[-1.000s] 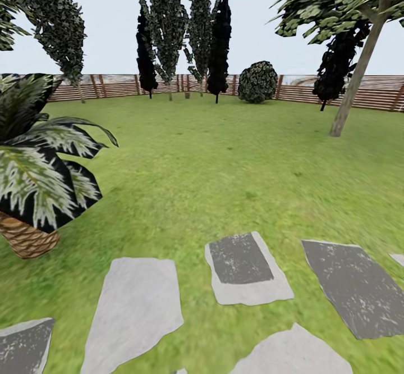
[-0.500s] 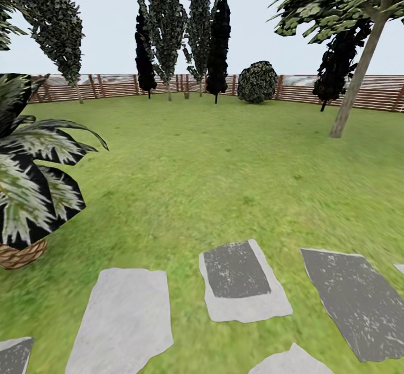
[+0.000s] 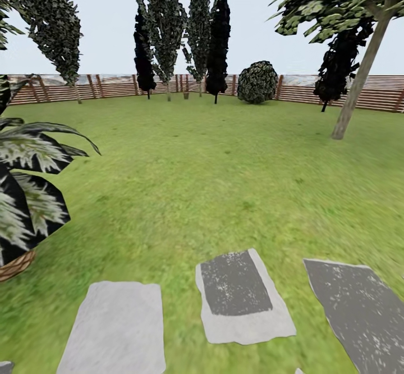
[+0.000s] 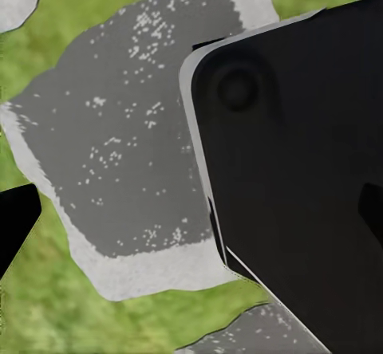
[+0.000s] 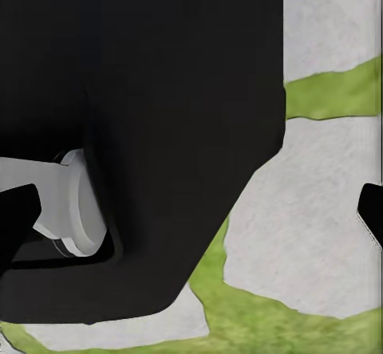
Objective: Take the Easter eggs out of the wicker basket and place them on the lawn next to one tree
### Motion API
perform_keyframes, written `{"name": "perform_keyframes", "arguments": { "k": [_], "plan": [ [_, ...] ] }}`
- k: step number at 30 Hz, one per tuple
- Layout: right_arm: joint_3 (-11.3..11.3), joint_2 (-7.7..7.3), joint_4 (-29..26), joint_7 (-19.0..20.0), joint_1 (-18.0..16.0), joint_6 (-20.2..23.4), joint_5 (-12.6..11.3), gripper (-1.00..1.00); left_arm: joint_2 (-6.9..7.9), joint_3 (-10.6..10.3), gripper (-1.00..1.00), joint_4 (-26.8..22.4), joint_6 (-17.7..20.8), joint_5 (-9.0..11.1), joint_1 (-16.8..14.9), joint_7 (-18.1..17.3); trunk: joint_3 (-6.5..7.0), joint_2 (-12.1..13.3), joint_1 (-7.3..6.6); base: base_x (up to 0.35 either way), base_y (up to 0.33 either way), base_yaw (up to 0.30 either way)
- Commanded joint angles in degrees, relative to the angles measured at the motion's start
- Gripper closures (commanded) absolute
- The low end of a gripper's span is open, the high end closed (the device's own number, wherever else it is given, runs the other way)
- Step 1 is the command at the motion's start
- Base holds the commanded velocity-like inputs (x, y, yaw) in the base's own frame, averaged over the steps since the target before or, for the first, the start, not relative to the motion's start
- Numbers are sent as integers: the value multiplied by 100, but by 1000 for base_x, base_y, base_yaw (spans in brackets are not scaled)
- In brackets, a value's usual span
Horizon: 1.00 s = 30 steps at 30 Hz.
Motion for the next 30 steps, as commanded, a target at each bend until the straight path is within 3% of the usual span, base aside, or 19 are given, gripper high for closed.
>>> {"name": "perform_keyframes", "arguments": {
  "k": [1, 30],
  "plan": [
    [-38, 1, 9, -2, -3, -37, -24, -100, 2, -30, -100, -1, -20, -23, 0, 19, -4, -3, 4, 306, -75, 0],
    [-64, 38, 13, -1, -3, -37, -67, -100, 0, -30, -100, -1, -27, -24, 0, 19, -4, -3, 4, 306, -75, 0]
  ]
}}
